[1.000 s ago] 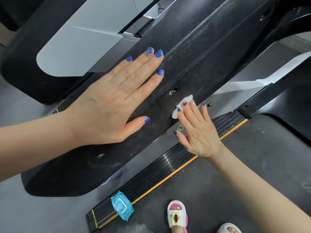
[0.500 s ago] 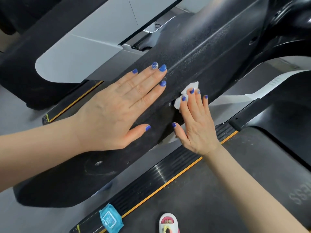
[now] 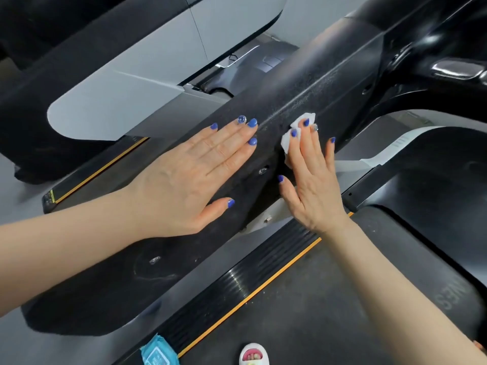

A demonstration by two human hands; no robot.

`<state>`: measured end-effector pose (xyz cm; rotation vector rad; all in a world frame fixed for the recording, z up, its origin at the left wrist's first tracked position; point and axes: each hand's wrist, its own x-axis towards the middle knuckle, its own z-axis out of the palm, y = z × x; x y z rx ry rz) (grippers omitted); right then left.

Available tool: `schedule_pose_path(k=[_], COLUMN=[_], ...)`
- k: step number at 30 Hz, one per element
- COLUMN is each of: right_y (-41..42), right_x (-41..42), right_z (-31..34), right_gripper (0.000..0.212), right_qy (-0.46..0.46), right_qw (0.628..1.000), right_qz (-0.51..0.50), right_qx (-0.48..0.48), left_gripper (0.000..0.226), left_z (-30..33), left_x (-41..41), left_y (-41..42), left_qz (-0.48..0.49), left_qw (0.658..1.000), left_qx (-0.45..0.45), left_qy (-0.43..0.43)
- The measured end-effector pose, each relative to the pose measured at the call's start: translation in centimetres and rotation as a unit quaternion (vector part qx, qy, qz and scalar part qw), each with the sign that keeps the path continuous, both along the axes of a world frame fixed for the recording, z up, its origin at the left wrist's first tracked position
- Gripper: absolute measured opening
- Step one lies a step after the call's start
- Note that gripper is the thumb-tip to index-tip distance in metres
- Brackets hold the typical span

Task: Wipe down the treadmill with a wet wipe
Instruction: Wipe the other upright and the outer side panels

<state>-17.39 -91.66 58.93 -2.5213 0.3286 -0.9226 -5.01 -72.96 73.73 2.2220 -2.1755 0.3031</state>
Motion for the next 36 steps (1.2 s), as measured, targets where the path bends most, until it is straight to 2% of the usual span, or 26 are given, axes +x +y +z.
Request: schedule_pose_path(k=[4,6,11,13,21,25,27,32,36], right_y=[3.0,4.7,9.0,10.7,6.9,10.8,9.9,5.6,10.1], right_x=[-0.9,-1.3,0.1,0.8,4.5,2.2,1.3,3.4,0.9], right_z=[0.7,0.3,1.8,2.6,3.7,-1.1,-2.5,0.1,-3.9], right_gripper=[0.071,0.072,0.064,0.062,0.067,0.069,0.067,0.069,0.071], right_qy=[0.000,-0.006,-0.060,-0.086,-0.171,-0.096,-0.074,-0.127,-0.049], right_qw=[0.994,0.985,0.926,0.903,0.873,0.909,0.927,0.920,0.928], right_qz=[-0.005,-0.007,-0.048,-0.052,-0.121,-0.074,-0.055,-0.088,-0.043], right_qx=[0.112,0.175,0.369,0.417,0.440,0.398,0.365,0.360,0.367], left_gripper=[0.073,0.071,0.069,0.069,0.069,0.067,0.067,0.067,0.067], left_z=[0.9,1.8,2.3,1.5,0.9,1.1,1.2,1.0,1.1], left_x=[0.2,0.2,0.8,1.1,0.9,0.9,0.9,0.8,0.5], left_y=[0.2,-0.8,-5.2,-5.8,-5.9,-5.8,-5.9,-5.9,-6.0], left_qz=[-0.010,-0.036,-0.028,-0.015,-0.026,-0.045,-0.048,-0.041,-0.038], left_qw=[0.999,0.999,0.997,0.998,0.999,0.997,0.997,0.997,0.996], left_qx=[0.046,0.039,0.053,0.060,0.043,0.061,0.058,0.060,0.064], left_qy=[-0.009,0.008,0.039,0.033,-0.008,-0.028,-0.031,-0.037,-0.042])
